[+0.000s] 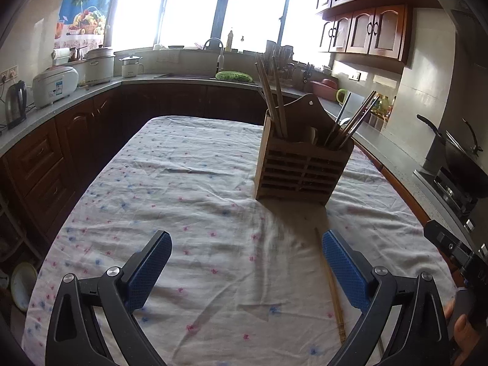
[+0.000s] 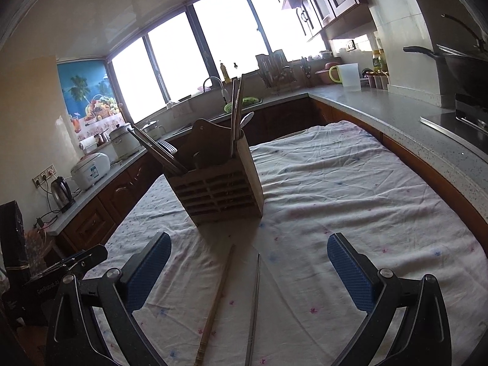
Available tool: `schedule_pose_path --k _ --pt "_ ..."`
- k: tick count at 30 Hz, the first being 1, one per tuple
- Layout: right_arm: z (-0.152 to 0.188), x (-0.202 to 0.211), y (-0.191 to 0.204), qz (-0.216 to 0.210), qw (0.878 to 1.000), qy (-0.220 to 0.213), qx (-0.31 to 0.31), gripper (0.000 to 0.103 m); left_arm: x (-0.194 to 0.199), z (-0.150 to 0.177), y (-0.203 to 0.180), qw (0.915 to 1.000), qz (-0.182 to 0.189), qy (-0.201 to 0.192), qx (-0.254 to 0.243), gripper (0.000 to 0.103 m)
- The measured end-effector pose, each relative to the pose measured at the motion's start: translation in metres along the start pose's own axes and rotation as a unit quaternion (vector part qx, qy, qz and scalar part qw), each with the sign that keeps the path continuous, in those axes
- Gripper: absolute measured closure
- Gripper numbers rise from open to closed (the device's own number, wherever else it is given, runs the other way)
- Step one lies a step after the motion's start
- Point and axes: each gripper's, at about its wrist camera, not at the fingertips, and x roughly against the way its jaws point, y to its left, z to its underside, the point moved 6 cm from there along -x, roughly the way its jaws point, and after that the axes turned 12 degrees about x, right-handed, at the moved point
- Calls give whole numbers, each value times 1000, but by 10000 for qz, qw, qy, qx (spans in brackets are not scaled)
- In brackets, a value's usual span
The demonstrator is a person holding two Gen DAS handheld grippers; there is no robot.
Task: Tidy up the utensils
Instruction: 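Move both open grippers back toward the last chopsticks on the cloth, then grasp the bamboo chopstick with the left gripper while the right grasps the metal chopstick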
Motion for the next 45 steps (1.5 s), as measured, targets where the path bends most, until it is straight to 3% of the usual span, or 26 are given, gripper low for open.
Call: schedule_pose_path --k 20,29,34,37,39,41,45 --pt "19 -22 11 -172 9984 492 202 1 -8 2 8 9998 -147 70 -62 3" --pt "31 -43 11 -140 9953 913 300 10 -22 5 9 9995 -57 314 46 3" --pt "48 -82 11 -97 9853 1628 505 50 -39 9 -2 9978 149 653 -16 5" --pt "56 -105 13 -83 9781 1981 633 67 -53 11 -15 9958 215 869 -195 5" --pt "57 -112 15 16 9751 2034 886 72 -64 12 -25 9936 275 1045 -325 7" --pt "56 -115 12 155 9720 2119 1007 94 -76 14 -36 9907 342 1234 -455 14" --pt "57 -106 -9 -13 9764 2071 606 98 -103 19 -60 9837 463 1573 -736 21"
